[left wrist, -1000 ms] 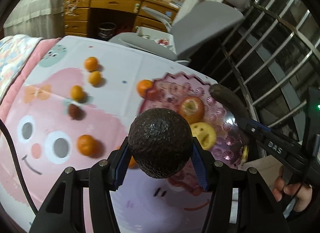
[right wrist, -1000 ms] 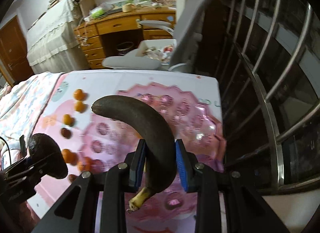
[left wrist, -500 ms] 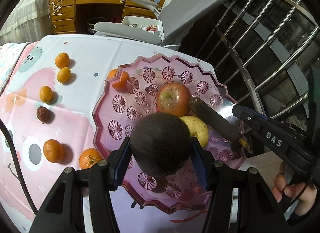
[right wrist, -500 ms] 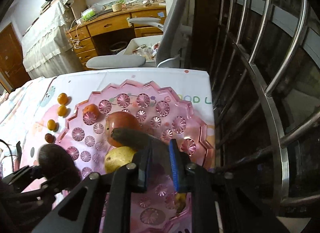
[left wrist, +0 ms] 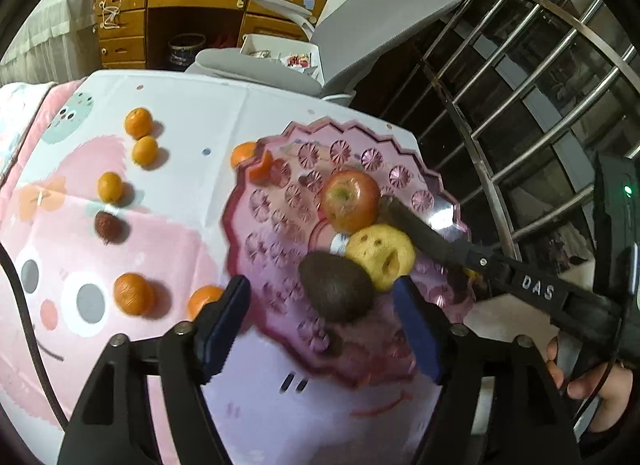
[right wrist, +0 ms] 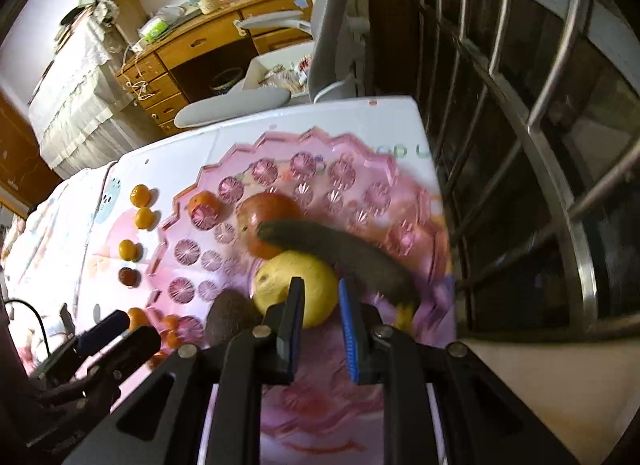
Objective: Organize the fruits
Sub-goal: 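Release avocado and banana into the bowl and withdraw both grippers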
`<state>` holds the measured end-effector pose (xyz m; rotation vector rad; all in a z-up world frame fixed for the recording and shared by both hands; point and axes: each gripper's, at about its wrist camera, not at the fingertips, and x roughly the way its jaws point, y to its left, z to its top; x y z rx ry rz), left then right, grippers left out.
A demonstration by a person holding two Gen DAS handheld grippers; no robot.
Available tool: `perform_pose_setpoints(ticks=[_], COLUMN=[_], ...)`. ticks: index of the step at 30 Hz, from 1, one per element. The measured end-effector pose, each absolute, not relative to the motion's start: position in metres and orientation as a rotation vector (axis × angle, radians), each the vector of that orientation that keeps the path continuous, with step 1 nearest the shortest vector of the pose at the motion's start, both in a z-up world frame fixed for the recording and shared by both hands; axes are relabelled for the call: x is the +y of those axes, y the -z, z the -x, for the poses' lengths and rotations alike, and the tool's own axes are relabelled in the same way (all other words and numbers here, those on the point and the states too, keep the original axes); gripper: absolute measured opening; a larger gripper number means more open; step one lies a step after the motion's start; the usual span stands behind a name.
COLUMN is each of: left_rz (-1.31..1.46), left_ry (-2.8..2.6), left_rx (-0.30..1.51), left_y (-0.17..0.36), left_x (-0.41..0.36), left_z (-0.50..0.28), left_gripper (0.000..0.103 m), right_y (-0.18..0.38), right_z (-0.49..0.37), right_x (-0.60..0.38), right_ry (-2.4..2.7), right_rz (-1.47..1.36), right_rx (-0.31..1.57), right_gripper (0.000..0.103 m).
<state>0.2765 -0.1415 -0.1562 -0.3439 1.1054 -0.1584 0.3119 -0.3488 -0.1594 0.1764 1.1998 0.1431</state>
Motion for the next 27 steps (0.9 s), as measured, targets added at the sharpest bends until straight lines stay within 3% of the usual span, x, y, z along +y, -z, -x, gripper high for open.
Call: perform_pose_setpoints(ticks=[5,12,27], left_rz=[0.323,0.277,0.08], left_ry=[0.195,0.247,0.39], left_rx=[1.155,1.197,1.252], left_y=[0.152,0.139,0.13], left_x=[-0.11,-0.045,0.055], left_z=[-0.251,-0.222,-0.208], left_gripper=[0.075,0.075,0.076], right_y=[0.16,0.154,0.169], right_z=[-0.292,-0.251,-0.185], right_x=[-0.331,-0.288,-0.199], right_ry=[-0.084,-0.012,0.156], right_rz=[-0.28,-0.351,-0.584], right_rx=[1.282,1.33,1.306], right_gripper=[0.019,0.03,0.044])
